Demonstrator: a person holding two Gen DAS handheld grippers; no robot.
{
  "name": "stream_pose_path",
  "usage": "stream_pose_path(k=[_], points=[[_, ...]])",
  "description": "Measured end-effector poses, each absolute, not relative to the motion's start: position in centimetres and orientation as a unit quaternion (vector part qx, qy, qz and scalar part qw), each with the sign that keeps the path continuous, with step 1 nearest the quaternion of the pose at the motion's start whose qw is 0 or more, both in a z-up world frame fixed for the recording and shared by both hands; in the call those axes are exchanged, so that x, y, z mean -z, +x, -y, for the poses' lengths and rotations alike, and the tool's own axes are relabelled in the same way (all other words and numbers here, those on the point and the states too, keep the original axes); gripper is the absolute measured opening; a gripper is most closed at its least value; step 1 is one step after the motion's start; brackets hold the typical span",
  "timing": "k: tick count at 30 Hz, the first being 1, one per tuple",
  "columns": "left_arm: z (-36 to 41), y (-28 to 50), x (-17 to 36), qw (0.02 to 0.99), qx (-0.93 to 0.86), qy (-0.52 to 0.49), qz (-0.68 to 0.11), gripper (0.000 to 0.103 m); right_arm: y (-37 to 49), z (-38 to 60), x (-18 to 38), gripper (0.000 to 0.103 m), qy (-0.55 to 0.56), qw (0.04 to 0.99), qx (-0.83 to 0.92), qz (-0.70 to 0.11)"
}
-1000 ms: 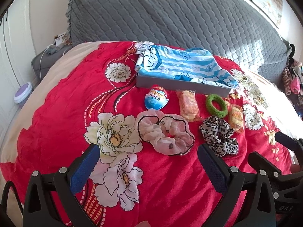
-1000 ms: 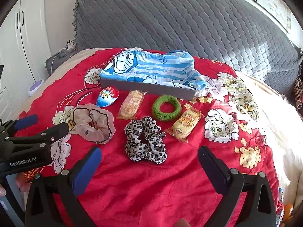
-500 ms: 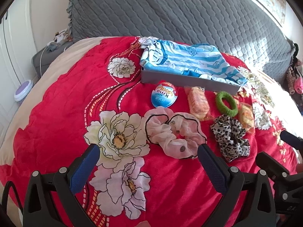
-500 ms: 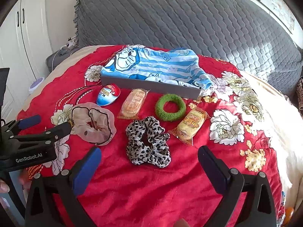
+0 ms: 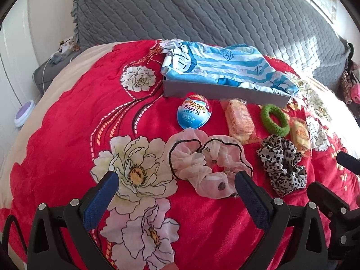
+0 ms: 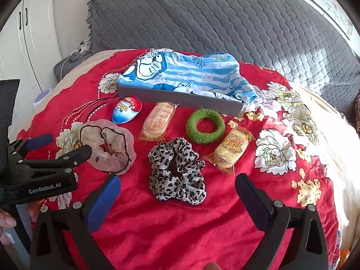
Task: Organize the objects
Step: 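Move both grippers toward the sheer beige and leopard-print scrunchies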
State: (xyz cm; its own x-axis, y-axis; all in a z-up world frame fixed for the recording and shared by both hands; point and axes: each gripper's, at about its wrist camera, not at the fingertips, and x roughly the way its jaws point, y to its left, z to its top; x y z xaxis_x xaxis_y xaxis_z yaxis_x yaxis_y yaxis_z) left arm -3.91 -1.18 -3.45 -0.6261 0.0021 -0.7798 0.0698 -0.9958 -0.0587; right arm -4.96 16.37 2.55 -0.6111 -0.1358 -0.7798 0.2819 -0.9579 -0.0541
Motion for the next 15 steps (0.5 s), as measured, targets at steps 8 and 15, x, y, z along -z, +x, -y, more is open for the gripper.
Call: stream_pose_path(k=[8,15], points=[[1.0,-5.3,4.4,0.013,0.897,0.440,-0.036,0.103,-6.3,-16.3,-1.6,0.102,0.434,0.111,0.890,-0.087],[0.8,-6.5,5.3,0.009,0.895,0.446,-0.030,0.103,-7.4,-16.2,-0.3,0.102,0.449,0.109,0.882,-0.090]])
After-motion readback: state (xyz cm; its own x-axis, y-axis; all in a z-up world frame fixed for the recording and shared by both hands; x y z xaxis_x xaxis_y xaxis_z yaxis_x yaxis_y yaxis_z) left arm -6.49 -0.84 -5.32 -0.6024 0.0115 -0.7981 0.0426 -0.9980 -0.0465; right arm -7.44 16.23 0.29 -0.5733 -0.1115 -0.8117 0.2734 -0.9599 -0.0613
